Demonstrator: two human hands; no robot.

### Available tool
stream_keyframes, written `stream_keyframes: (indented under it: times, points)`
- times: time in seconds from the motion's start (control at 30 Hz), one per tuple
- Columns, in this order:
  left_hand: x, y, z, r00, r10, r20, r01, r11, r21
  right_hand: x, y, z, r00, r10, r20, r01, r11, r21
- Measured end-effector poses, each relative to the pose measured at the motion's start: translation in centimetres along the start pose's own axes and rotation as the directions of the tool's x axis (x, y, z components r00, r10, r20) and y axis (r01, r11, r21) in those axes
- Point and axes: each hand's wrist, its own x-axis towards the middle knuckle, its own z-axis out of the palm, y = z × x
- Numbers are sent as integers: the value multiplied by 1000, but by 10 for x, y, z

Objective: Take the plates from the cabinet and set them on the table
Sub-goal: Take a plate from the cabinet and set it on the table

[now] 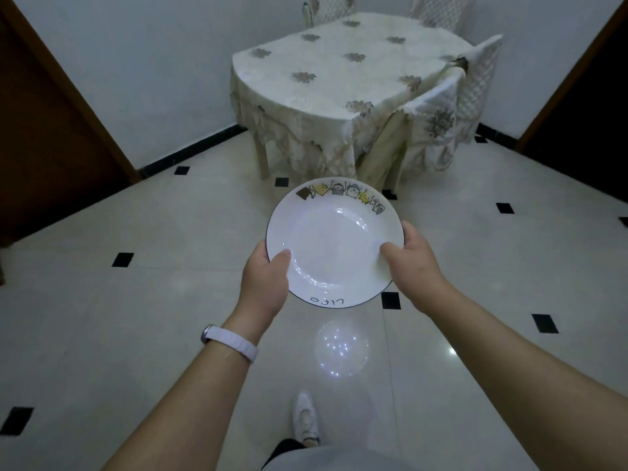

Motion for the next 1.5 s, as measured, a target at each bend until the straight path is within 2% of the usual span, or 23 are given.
stream_keyframes:
  times: [0.23, 0.53, 0.67, 0.83, 1.23, 1.5]
  points:
    - [90, 27, 7, 997, -1, 79, 2, 1000, -14, 69, -27, 23, 995, -14, -103, 14, 1000, -2]
    - [156, 48, 77, 973, 6, 232, -8, 1000, 9, 129, -27, -19, 970, 19, -241, -6, 998, 54]
    - [181, 65, 124, 955, 34, 294, -37, 999, 5, 165, -21, -50, 958, 32, -286, -2, 995, 104]
    - [226, 78, 198, 956, 30, 293, -40, 999, 27, 235, -15, -98, 956, 55, -287, -21, 992, 121]
    - [314, 131, 418, 929, 14, 370, -27, 999, 28, 391, -22, -270, 935, 86, -344, -34, 988, 153]
    - [361, 151, 490, 918, 9, 397, -22, 999, 29, 457, -21, -316, 926, 105, -362, -46, 985, 168]
